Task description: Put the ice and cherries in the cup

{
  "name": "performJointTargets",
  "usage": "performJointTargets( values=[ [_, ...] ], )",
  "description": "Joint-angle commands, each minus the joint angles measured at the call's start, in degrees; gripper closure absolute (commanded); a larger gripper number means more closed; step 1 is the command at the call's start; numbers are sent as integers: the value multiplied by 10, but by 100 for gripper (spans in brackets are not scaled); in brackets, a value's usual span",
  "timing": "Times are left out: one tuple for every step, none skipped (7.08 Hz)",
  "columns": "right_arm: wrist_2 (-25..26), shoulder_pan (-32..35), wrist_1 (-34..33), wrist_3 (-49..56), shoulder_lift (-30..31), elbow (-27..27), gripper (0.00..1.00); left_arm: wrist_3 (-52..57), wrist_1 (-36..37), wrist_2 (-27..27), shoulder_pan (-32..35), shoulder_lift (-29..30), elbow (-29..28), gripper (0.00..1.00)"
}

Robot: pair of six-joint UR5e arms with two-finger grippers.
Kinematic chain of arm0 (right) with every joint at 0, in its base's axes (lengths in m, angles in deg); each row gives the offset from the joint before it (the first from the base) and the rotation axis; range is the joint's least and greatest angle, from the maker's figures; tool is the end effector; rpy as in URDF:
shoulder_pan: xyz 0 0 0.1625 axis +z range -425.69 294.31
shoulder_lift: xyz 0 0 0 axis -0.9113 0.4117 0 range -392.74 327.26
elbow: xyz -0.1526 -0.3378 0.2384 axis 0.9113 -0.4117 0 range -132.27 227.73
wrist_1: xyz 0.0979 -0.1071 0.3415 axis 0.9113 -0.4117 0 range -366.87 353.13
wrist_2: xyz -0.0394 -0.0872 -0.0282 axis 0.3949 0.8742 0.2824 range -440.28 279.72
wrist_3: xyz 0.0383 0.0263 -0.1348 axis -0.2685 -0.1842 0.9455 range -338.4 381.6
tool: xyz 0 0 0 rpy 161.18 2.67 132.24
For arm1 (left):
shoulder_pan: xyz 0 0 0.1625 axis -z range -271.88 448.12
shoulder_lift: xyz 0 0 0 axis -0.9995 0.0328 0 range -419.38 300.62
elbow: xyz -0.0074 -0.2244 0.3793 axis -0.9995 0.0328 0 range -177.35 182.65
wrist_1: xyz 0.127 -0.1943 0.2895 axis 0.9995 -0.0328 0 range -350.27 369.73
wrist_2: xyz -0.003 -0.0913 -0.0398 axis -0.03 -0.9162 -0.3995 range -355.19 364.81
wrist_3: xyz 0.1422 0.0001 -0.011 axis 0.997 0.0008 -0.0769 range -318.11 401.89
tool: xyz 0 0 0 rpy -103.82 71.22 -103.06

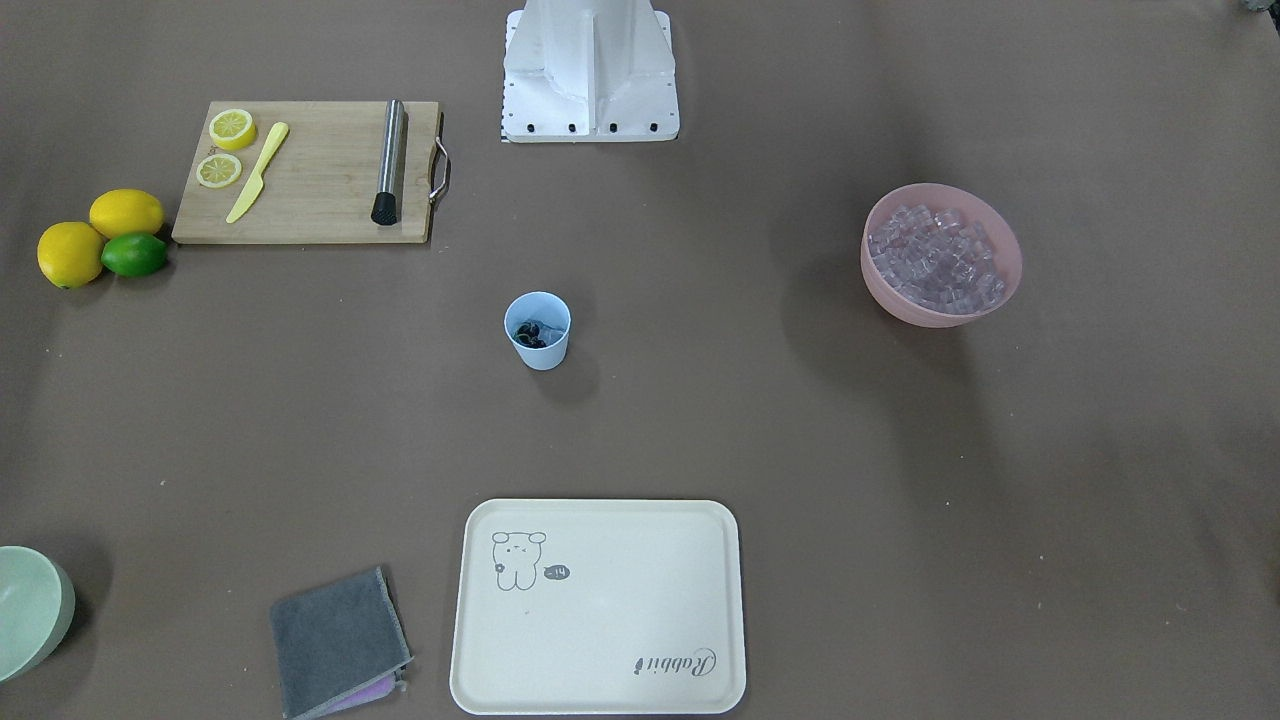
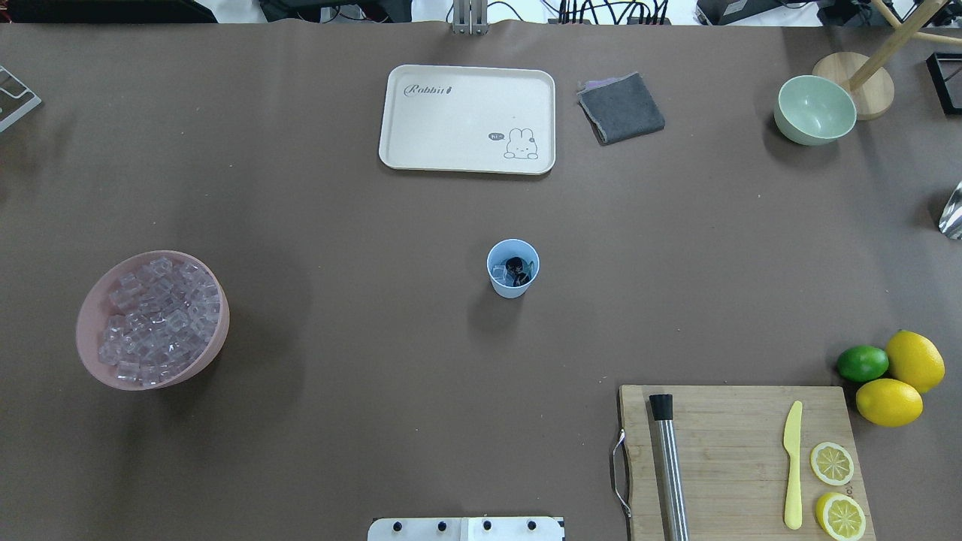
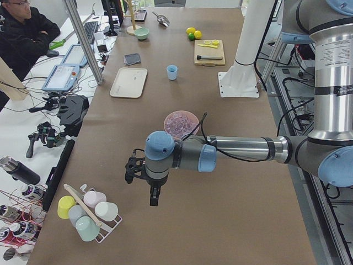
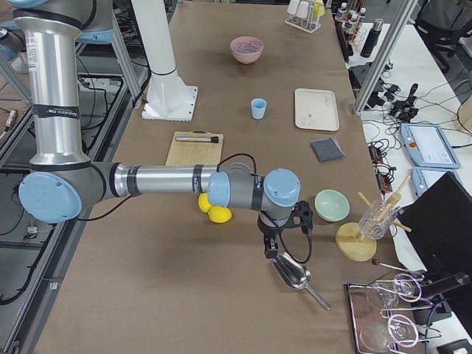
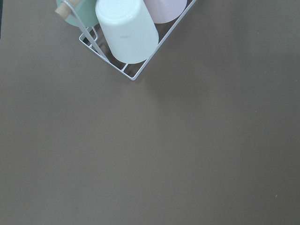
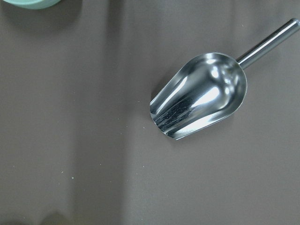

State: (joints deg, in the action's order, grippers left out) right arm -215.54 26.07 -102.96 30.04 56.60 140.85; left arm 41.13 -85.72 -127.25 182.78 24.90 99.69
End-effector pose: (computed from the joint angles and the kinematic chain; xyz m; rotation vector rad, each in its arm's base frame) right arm 0.0457 -0.4449 0.6847 0.0322 -0.7904 -0.0945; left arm -0.0712 -0.4093 0.6866 0.1376 0.7290 -0.0470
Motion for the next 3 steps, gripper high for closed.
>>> performJointTargets(
  values=[
    [0, 0, -1, -1, 0, 2, 0, 2, 0, 2, 2, -1, 0, 2],
    [0, 0, 0, -1, 0, 4, 0, 2, 0, 1, 2, -1, 1, 2],
    [0, 0, 0, 0, 0, 4, 0, 2, 0, 1, 3, -2, 2, 2]
  ],
)
